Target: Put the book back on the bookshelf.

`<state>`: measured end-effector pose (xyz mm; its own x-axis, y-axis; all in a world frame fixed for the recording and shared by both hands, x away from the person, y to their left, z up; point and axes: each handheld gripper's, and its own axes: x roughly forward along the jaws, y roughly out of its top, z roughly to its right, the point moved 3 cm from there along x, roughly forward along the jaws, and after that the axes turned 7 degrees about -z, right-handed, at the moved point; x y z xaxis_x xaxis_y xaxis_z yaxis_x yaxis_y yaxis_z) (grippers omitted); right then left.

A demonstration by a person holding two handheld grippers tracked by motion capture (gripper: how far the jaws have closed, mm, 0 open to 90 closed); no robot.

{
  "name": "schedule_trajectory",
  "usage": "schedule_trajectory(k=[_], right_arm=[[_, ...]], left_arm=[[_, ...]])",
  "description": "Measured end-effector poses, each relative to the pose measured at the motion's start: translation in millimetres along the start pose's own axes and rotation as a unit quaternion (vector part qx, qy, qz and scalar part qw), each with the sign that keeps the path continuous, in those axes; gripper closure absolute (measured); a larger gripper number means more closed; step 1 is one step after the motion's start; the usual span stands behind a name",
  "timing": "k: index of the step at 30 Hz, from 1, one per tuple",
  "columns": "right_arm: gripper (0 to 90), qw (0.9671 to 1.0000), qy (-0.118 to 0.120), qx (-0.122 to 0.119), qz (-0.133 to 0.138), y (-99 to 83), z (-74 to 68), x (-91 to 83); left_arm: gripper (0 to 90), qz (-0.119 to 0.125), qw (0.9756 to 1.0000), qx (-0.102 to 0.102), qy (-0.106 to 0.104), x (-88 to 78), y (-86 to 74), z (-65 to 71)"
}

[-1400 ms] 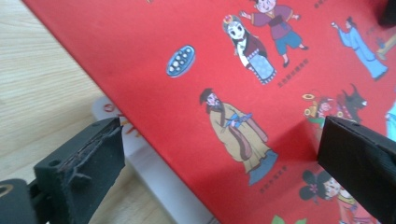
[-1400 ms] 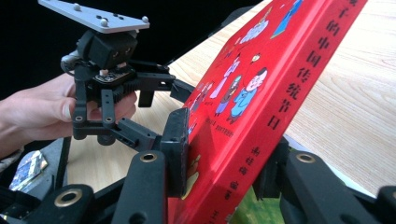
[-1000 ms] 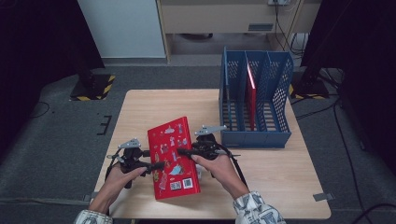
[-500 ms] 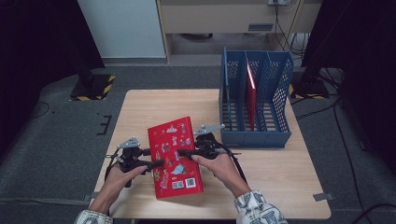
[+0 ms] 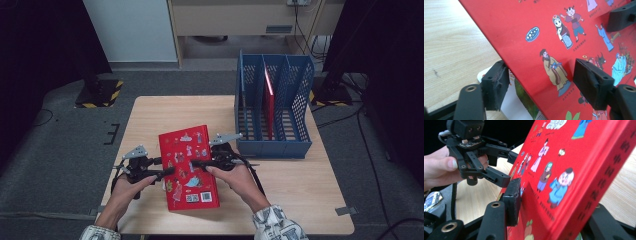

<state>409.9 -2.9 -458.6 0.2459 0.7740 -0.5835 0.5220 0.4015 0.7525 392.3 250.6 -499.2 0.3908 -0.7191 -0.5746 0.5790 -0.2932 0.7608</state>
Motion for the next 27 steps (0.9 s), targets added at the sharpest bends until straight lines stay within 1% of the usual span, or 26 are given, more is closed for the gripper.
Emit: schedule_trajectory(k=[2,5,9,11,15,19,24,27], right_arm=[[56.1,1.0,0.003,-0.001,0.002,0.1,0.2,-1.1],[58.9,0.9999,0.009,-0.002,0.009,0.9,-1.1,-4.4],[61.5,0.9997,0.014,-0.006,0.016,3.4,-3.6,-9.8],[63.1,0.9996,0.017,-0.008,0.02,4.5,-4.9,-12.1],[68.2,0.999,0.034,-0.008,0.028,7.5,-8.9,-17.8],[70.9,0.9985,0.042,-0.009,0.035,9.5,-11.0,-21.6],[73.7,0.9977,0.052,-0.015,0.041,11.9,-13.3,-24.9],[74.7,0.9976,0.053,-0.02,0.041,14.1,-14.2,-26.3]], left_arm=[[30.5,0.003,1.0,0.004,0.002,-1.8,1.2,1.0],[33.4,0.011,0.9999,0.005,0.002,-5.7,3.7,2.4],[39.1,0.023,0.9997,0.008,0.006,-10.9,7.7,4.3],[40.9,0.027,0.9995,0.015,0.011,-14.0,10.7,6.4],[44.6,0.037,0.999,0.023,0.012,-19.8,15.7,10.3],[48.5,0.051,0.9984,0.023,0.013,-25.6,20.0,12.9],[49.1,0.062,0.9976,0.027,0.014,-33.0,27.3,16.9],[49.3,0.065,0.9972,0.031,0.017,-37.7,31.8,19.0]])
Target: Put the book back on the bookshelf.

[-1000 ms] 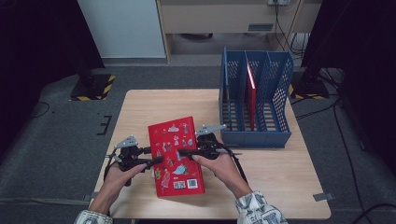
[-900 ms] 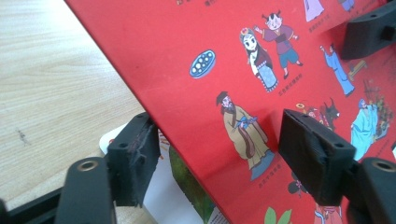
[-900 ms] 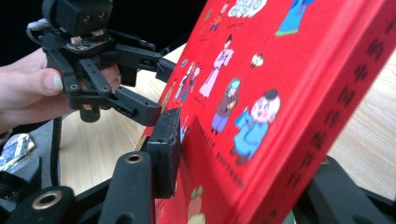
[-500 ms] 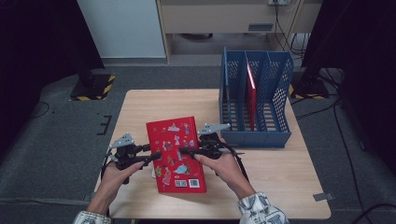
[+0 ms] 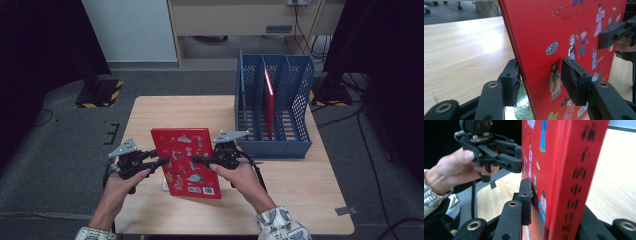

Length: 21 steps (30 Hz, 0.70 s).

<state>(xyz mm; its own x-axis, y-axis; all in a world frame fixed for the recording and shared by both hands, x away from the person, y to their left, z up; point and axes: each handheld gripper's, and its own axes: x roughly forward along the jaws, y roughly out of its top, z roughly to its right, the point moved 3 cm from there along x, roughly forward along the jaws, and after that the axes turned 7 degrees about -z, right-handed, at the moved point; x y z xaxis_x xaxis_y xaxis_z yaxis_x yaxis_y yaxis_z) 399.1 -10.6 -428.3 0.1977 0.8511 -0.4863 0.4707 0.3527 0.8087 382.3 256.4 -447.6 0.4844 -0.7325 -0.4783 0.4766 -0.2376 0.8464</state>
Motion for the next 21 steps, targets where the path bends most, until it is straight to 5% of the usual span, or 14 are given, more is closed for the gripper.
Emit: schedule_trajectory(k=[21], right_arm=[[78.0,0.9988,0.019,-0.044,0.012,6.6,-3.8,-1.5]], left_arm=[[49.7,0.009,0.9997,0.014,0.02,-9.2,16.0,3.2]])
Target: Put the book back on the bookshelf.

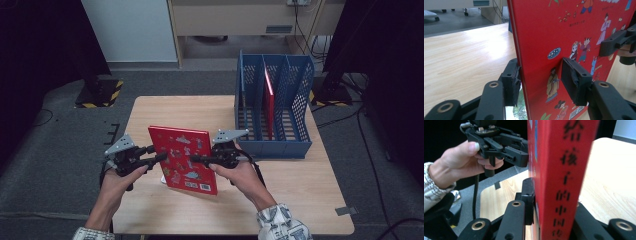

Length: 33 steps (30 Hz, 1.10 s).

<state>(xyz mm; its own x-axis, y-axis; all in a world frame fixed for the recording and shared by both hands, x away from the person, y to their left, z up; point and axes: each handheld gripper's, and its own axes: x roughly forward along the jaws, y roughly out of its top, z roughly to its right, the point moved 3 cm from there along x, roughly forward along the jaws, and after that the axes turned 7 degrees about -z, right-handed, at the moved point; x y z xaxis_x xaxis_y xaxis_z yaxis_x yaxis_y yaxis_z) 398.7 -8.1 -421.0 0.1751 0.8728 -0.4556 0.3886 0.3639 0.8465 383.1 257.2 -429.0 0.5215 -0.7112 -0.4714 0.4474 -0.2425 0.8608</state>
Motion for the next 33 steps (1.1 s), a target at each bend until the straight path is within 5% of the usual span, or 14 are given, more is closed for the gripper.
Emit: schedule_trajectory(k=[11,20,25,33], right_arm=[[77.1,0.9997,0.002,-0.024,-0.004,3.7,0.1,0.4],[74.0,0.9982,-0.028,-0.051,-0.013,1.0,10.0,5.4],[72.5,0.9981,-0.034,-0.05,0.011,-3.1,11.5,4.7],[55.6,0.9959,-0.056,-0.047,0.053,5.6,4.9,0.8]], left_arm=[[49.9,0.009,0.9998,0.012,0.011,-6.9,9.8,4.1],[50.1,0.003,0.9993,0.028,0.027,3.8,8.6,2.5],[47.0,0.011,0.9993,0.026,0.024,6.0,7.4,2.8],[44.2,0.015,0.9992,0.026,0.027,8.4,6.5,3.7]])
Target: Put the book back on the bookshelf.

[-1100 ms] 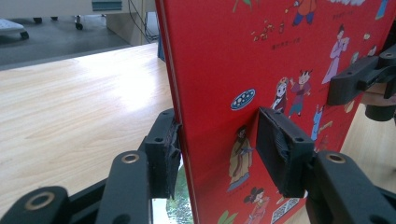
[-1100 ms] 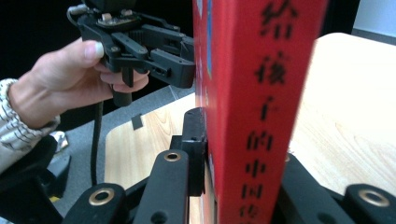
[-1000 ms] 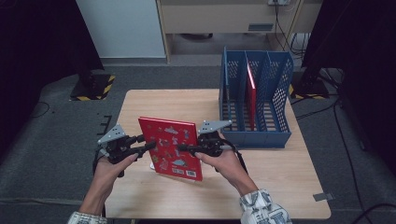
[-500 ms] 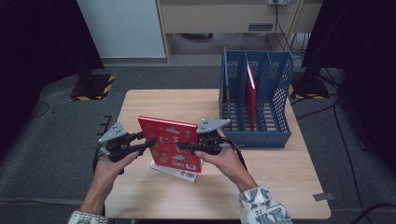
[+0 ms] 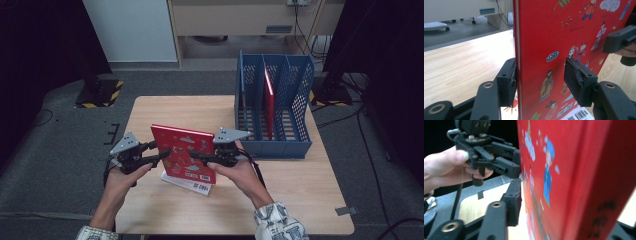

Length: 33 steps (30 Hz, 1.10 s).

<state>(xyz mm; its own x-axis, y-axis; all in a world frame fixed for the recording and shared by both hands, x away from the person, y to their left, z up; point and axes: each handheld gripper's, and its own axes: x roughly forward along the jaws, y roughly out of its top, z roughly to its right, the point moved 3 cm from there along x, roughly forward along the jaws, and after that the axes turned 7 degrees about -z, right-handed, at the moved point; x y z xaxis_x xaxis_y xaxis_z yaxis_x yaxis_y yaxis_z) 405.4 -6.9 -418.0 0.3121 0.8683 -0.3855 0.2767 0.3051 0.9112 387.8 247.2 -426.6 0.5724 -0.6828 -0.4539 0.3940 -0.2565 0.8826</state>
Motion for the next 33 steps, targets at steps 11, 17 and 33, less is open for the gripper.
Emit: schedule_trajectory(k=[11,17,33], right_arm=[[34.4,0.9994,-0.027,0.011,0.019,14.8,-0.3,-1.1],[47.5,0.9989,-0.027,0.008,0.037,20.0,0.3,-3.4],[51.9,0.999,-0.02,0.007,0.04,27.9,-1.8,-1.2]], left_arm=[[44.3,-0.002,1.0,0.004,0.004,-1.5,-0.5,2.1],[47.6,-0.004,0.9999,0.006,0.011,-2.5,-0.6,2.7],[51.1,-0.005,0.9999,0.008,0.004,-2.7,-1.4,5.7]])
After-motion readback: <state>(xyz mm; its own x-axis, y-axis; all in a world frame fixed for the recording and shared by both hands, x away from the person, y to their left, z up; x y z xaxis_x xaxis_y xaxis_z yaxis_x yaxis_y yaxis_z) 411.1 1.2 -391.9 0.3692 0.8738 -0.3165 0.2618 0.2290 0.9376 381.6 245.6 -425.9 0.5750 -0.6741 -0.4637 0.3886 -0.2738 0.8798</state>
